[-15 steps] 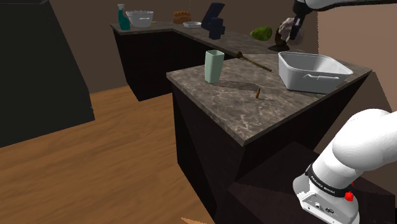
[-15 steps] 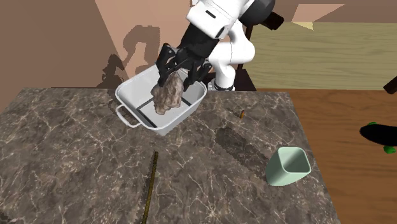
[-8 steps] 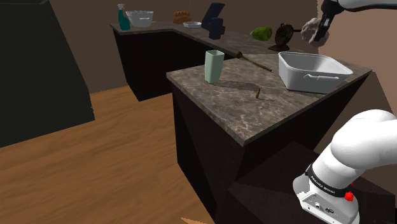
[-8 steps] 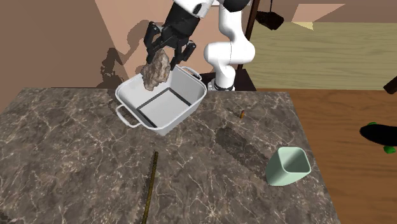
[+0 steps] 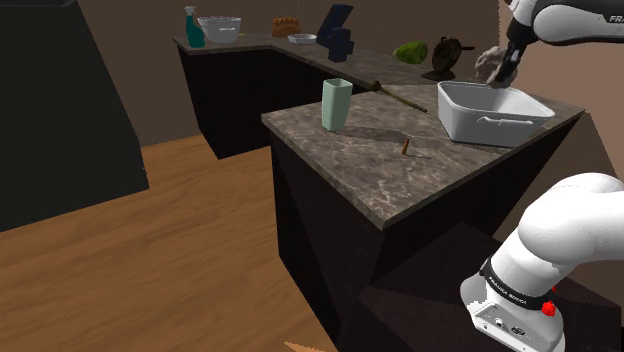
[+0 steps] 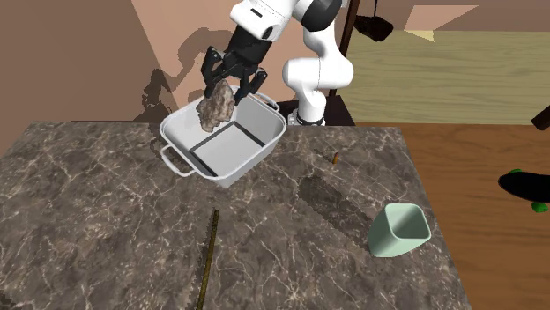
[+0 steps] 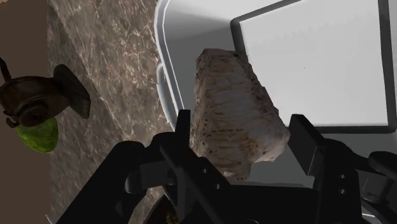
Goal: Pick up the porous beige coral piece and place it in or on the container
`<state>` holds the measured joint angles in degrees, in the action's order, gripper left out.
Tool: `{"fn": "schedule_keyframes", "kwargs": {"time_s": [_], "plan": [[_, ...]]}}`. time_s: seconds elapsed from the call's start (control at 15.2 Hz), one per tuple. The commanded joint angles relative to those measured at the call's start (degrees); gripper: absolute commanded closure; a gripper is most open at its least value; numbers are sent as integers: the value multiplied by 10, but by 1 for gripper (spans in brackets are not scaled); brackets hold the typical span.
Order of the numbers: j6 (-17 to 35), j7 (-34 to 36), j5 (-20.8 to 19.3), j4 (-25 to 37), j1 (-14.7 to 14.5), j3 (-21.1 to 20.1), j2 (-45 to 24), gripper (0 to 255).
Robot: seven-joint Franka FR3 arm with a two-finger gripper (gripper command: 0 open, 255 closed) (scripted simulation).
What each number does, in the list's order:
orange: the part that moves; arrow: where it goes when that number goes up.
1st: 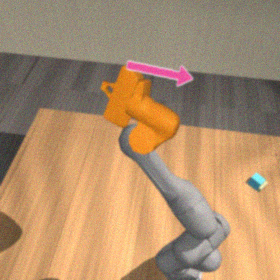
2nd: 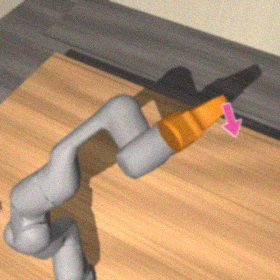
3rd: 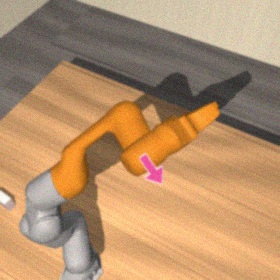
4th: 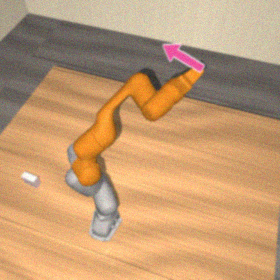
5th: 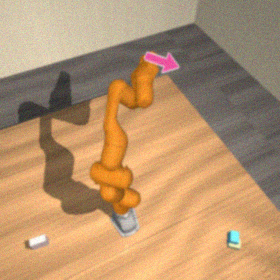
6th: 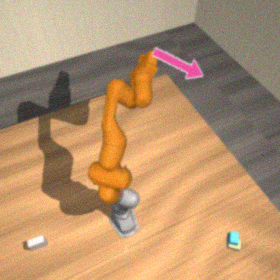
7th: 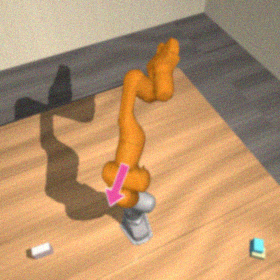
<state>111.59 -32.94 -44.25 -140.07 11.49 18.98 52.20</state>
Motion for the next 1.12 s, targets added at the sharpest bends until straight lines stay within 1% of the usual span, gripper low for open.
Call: {"fn": "schedule_keyframes", "kwargs": {"time_s": [0.0, 0.4, 0.92, 0.99, 1.06], "plan": [[11, 6, -6, -15, 2, 4, 4, 255], [44, 24, -25, -59, 10, 15, 11, 255], [44, 25, -25, -59, 10, 15, 11, 255], [44, 24, -25, -59, 10, 15, 11, 0], [44, 25, -25, -59, 10, 15, 11, 0]]}}
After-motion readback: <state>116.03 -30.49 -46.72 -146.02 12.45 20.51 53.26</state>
